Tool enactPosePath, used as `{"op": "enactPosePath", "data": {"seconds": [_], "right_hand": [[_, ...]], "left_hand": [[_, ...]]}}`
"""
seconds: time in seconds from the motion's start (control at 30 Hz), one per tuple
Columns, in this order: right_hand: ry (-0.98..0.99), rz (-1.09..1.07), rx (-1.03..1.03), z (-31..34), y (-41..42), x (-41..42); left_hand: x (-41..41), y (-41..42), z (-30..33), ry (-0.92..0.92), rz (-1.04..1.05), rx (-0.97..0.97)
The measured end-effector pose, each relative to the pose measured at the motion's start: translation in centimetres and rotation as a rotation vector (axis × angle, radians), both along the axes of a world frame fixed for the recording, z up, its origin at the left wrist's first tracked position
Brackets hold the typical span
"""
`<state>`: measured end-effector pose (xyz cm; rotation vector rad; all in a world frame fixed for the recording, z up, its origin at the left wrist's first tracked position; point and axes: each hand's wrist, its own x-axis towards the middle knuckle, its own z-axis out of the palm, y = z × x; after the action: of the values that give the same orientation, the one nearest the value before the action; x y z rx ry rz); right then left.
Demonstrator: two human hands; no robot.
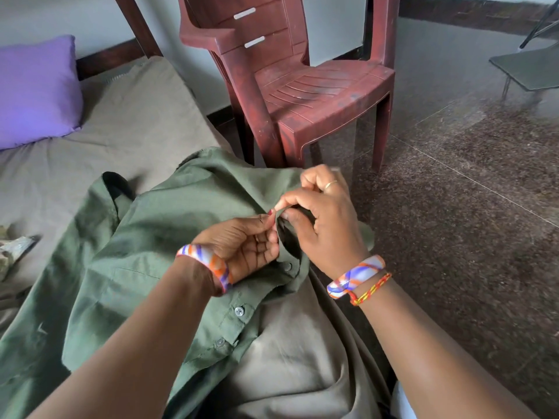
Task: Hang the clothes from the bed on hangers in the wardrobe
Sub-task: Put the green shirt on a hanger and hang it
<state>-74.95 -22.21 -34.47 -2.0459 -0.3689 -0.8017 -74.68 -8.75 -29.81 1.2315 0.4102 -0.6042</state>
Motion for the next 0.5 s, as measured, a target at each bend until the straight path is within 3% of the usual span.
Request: {"op": "enactPosePath", "data": {"seconds": [0.17,0.37,0.5], "right_hand": [[-0.018,-0.098,-0.004,-2.7,1.0,-1.9],[0.008,-0.032,0.114,-2.2,1.7,-3.4],[-0.024,-0.030,0.058,-1.8,1.7,-4.3]], "left_hand": [[0.0,0.4,-0.6,-0.310,-0.195,0.407],[-0.9,2.3,1.4,-0.186,-0.364,0.330],[-1.4,2.6,2.1,-0.318,-0.441,0.397]]}}
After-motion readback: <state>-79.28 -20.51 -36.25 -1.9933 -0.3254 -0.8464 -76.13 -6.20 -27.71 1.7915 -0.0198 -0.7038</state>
